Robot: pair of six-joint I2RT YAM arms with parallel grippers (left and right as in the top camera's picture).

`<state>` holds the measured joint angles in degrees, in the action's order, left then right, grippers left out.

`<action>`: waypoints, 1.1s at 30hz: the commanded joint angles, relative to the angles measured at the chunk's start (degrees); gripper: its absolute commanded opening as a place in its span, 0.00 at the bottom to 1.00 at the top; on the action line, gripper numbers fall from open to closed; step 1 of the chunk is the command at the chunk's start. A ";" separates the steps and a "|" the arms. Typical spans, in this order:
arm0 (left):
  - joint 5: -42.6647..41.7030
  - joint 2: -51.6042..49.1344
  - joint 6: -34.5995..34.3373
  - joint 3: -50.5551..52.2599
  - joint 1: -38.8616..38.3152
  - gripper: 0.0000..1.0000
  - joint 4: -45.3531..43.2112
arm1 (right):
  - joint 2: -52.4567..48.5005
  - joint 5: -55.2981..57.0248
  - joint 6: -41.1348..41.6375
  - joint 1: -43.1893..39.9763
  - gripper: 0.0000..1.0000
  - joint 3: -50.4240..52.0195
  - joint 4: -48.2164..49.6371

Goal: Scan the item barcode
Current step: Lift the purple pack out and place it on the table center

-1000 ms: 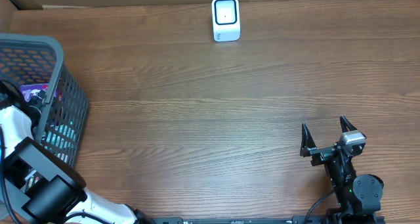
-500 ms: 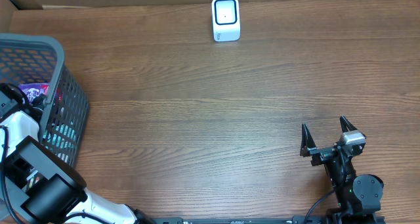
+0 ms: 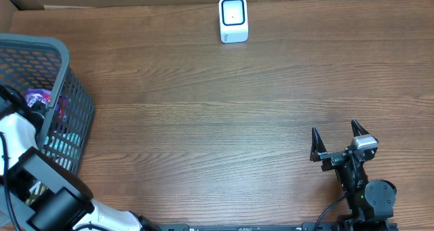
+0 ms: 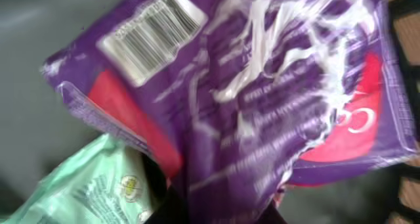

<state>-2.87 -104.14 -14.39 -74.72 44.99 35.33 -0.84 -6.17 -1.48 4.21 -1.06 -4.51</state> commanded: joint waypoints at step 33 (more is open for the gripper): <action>-18.45 27.78 15.72 -15.23 -37.81 0.04 36.35 | 0.66 -0.35 0.15 0.24 1.00 0.61 0.31</action>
<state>-20.84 -73.58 -2.22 -92.44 11.86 72.58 -0.84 -6.20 -1.50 4.21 -1.06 -4.49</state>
